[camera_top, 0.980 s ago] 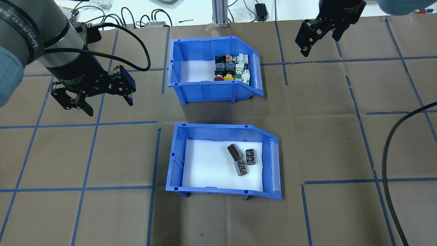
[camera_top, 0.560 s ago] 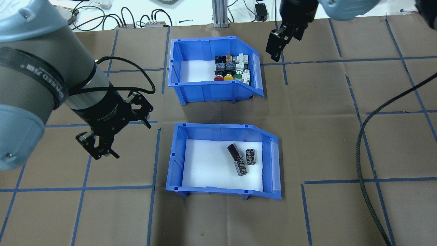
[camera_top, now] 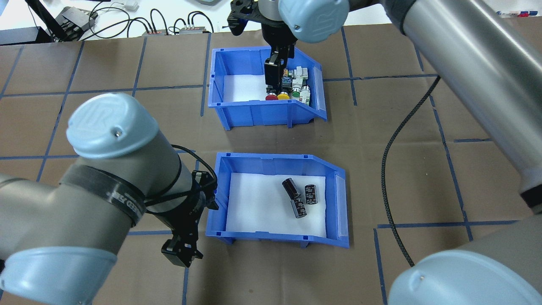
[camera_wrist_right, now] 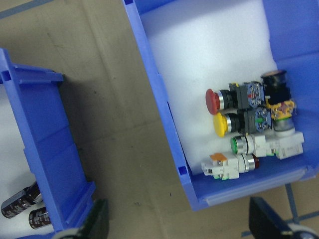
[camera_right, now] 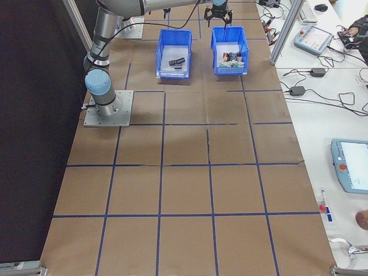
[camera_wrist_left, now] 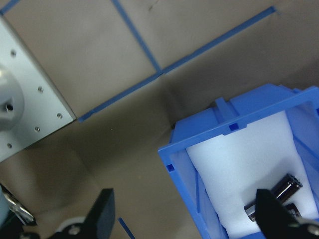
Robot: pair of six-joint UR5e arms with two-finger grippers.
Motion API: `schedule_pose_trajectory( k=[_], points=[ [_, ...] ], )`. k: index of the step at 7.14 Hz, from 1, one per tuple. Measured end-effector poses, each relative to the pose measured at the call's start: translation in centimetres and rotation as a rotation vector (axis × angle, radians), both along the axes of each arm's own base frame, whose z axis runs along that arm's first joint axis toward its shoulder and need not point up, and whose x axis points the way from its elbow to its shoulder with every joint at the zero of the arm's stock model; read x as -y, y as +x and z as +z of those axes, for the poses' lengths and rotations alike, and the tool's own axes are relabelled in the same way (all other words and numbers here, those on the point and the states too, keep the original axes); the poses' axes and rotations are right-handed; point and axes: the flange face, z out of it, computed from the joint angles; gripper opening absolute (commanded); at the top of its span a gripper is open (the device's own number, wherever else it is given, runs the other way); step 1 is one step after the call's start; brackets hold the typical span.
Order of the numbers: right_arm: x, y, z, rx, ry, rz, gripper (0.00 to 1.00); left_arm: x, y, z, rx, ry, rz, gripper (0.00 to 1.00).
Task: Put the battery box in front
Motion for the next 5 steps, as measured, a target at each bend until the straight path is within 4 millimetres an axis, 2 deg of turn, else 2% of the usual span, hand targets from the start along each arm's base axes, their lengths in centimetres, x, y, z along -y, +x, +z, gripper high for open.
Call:
schedule_pose_trajectory(
  k=[1,3,5],
  points=[
    [-0.2,2.1,-1.6,0.0,0.01,0.083,1.0,-1.0,-1.1,-1.9,0.006,-0.014,0.042,1.0],
    [-0.3,5.9,-6.7,-0.005,0.025,0.21,1.0,-2.1,-2.3,-5.7,-0.012,-0.08,0.094,0.99],
    [-0.5,6.6,-11.2,-0.016,0.036,0.253,1.0,-1.9,-2.9,-7.7,-0.038,-0.139,0.098,0.96]
  ],
)
